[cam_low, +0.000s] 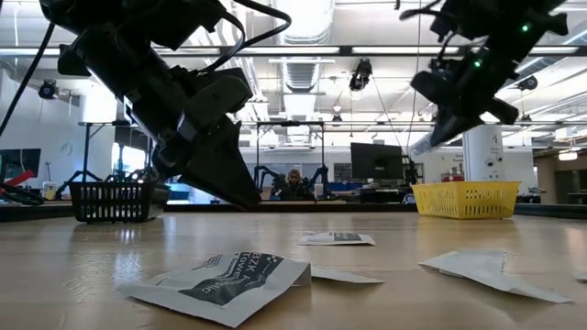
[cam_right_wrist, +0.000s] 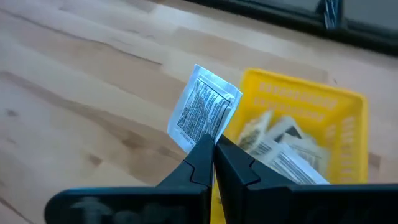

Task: Pick & Place First Aid Supplies
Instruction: Put the black pad into the yellow bin

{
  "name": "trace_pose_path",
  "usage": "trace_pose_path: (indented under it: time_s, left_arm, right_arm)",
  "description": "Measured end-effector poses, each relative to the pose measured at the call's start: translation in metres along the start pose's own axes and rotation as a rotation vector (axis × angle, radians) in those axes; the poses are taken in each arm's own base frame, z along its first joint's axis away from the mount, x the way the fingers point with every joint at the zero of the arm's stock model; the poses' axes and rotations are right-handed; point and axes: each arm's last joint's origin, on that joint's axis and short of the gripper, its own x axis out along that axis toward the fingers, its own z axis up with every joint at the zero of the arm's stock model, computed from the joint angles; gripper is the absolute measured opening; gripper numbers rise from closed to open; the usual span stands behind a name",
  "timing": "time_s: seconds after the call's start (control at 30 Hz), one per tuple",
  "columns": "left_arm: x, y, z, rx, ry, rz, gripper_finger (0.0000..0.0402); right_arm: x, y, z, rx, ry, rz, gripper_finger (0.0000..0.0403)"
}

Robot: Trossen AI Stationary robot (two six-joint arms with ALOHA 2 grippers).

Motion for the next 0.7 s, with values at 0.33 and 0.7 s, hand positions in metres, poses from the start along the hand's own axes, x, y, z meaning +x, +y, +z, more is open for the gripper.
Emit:
trace_pose_path:
  time_s: [0.33, 0.7]
  left_arm:
    - [0.0, 0.0, 0.0, -0.002, 0.0, 0.0, 0.0111]
    - [0.0, 0.0, 0.0, -0.002, 0.002, -0.002, 0.0112]
  right_arm:
    - [0.006, -0.04, 0.007, 0.197, 0.05, 0.012, 0.0008]
    - [0.023, -0.06, -0.004, 0.229, 0.17, -0.014, 0.0008]
